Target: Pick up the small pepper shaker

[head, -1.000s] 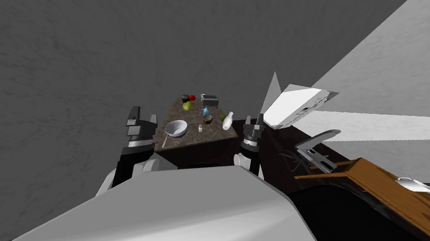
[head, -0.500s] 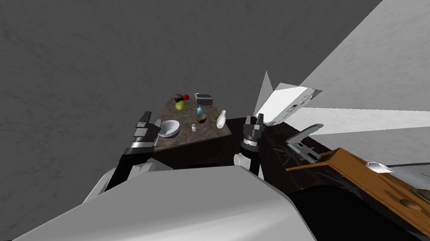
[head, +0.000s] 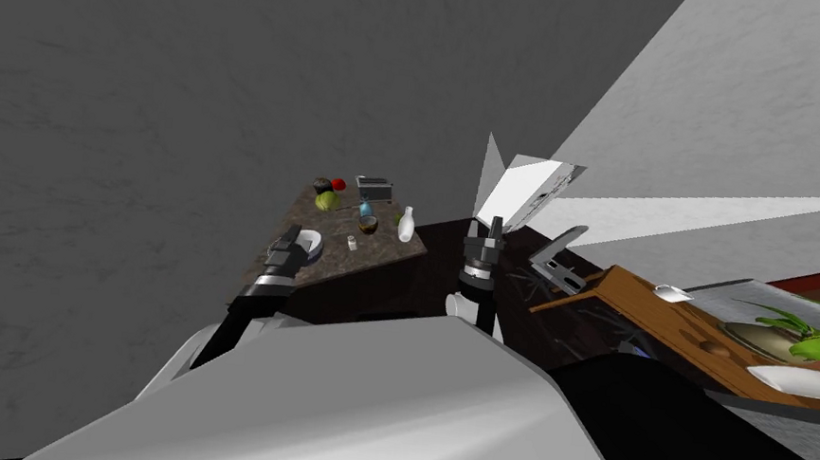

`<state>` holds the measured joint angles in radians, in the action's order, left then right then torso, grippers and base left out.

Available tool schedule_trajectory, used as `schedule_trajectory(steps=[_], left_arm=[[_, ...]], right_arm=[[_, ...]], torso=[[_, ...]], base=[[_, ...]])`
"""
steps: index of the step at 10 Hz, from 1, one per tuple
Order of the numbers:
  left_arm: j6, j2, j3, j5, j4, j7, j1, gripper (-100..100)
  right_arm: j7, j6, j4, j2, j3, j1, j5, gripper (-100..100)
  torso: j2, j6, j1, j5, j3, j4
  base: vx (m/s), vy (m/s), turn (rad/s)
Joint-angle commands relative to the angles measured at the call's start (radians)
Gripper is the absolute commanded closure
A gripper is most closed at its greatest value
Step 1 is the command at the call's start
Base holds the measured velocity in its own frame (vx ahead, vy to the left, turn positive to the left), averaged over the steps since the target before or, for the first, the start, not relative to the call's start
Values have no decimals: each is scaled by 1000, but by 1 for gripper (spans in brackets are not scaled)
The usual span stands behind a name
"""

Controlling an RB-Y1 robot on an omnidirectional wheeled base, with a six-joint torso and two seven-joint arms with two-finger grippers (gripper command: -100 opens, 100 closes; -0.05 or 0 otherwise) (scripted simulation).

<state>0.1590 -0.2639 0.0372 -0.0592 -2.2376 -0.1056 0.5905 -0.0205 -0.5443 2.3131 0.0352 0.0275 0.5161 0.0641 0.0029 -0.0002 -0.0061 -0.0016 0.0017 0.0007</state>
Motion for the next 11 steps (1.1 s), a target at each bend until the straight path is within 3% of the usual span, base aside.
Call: schedule_trajectory(steps=[1,11], left_arm=[[-46,-28,-1,2,9,2,1,-100],[-306,-246,5,11,113,27,51,-100]], right_arm=[[0,0,0,0,0,0,0,0],[0,0,0,0,0,0,0,0]], torso=[[0,0,0,0,0,0],[-2,0,1,0,-1,-1]], base=[[-9,-85,-108],[7,-109,-132]])
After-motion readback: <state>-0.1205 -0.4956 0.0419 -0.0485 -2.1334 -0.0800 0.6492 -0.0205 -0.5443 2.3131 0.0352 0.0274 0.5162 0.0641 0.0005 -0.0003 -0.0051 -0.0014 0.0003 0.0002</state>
